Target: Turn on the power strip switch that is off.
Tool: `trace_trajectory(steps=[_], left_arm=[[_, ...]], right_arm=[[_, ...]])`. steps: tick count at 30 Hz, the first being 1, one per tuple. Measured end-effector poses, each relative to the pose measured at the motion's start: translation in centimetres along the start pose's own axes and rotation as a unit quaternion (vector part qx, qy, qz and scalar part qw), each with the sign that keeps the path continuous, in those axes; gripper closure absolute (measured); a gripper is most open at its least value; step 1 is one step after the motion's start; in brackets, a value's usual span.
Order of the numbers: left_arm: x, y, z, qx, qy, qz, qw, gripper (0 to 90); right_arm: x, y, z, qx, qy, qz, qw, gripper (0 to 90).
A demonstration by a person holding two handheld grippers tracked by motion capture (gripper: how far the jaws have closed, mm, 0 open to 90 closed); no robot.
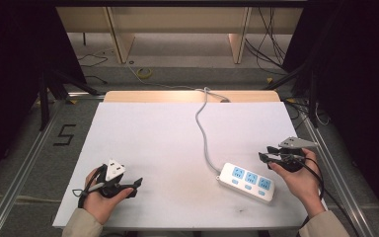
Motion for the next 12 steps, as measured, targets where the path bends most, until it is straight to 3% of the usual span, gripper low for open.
trace_trajectory(steps=[12], left_arm=[[0.05, 0.52, 0.16, 0.003, -0.008, 0.003, 1.0, 18.0]], right_arm=[[0.3, -0.08, -0.14, -0.015, 0.001, -0.005, 0.9999, 47.0]])
Point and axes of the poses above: each handheld gripper's, and its own axes: y roughly forward along the jaws, z roughly out of its underside, x roughly to its left, the point moved 8 cm from there along y, roughly forward along the jaws, and after that the axes turned 10 degrees about y, right-handed, at the moved point
